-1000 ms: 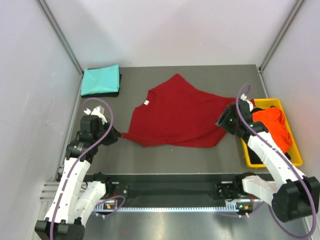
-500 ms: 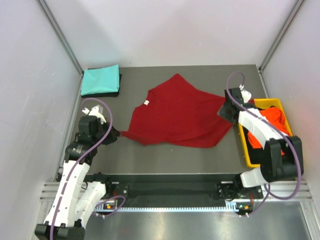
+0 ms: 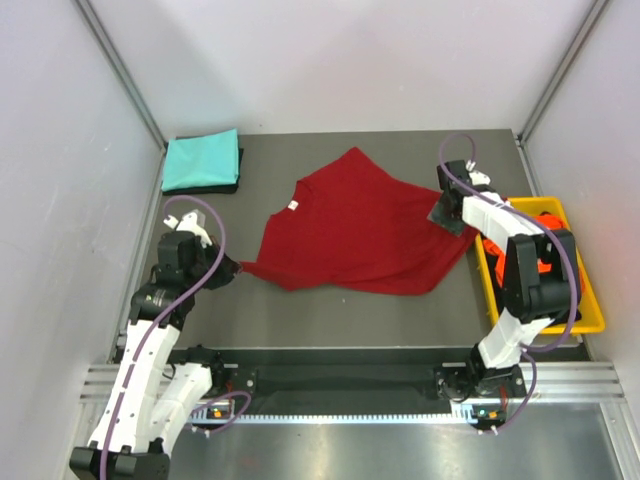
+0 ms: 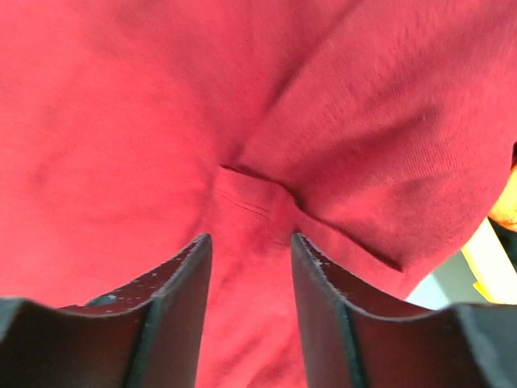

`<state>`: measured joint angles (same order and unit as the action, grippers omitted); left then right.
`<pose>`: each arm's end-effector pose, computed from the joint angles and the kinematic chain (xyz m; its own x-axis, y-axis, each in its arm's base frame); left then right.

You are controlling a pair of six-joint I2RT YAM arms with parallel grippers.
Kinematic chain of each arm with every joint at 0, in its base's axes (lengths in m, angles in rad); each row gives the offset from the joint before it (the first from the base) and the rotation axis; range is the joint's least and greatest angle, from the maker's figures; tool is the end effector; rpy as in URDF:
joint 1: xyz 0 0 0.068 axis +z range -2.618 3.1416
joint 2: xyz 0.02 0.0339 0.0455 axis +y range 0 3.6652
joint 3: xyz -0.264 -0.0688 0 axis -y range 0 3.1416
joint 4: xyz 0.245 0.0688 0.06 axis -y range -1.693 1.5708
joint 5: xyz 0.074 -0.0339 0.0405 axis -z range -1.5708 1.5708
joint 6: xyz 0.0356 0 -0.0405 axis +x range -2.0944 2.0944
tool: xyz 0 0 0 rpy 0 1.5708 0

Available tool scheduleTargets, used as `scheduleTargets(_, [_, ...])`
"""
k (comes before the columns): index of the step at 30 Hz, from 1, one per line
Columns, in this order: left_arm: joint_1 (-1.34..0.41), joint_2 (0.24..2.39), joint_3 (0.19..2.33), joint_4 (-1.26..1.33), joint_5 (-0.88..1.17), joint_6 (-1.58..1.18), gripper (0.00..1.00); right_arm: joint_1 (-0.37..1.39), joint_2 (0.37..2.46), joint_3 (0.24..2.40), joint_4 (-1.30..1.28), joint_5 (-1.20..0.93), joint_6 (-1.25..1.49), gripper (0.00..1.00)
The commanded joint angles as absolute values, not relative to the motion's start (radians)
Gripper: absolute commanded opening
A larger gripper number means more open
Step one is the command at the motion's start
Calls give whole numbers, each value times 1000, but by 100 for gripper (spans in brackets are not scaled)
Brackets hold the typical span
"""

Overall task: Fold and stack the t-shirts
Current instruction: Flatten the tshirt out

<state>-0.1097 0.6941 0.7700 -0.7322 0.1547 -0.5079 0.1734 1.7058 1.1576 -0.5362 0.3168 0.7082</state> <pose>0.1419 -0.0211 0.2942 -0.6416 -0.4128 -0.6465 -0.0944 0.8790 -0.4675 0.3430 0.0488 0.2033 -0.6747 0.5093 -0.5342 0.5508 0.8292 0.0949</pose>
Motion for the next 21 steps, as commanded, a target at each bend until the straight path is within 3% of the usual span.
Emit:
scheduleTargets(1, [-104, 692, 792, -680, 138, -492, 0, 167, 1707, 1265, -558, 319, 739, 43])
scheduleTargets(6, [-104, 687, 779, -670, 147, -499, 0, 169, 1703, 1267, -572, 269, 785, 40])
scheduleTargets(11, [-106, 686, 772, -669, 150, -492, 0, 172, 1735, 1307, -607, 259, 825, 43])
scheduleTargets(21, [-104, 677, 773, -670, 146, -482, 0, 170, 1926, 1420, -696, 296, 885, 43])
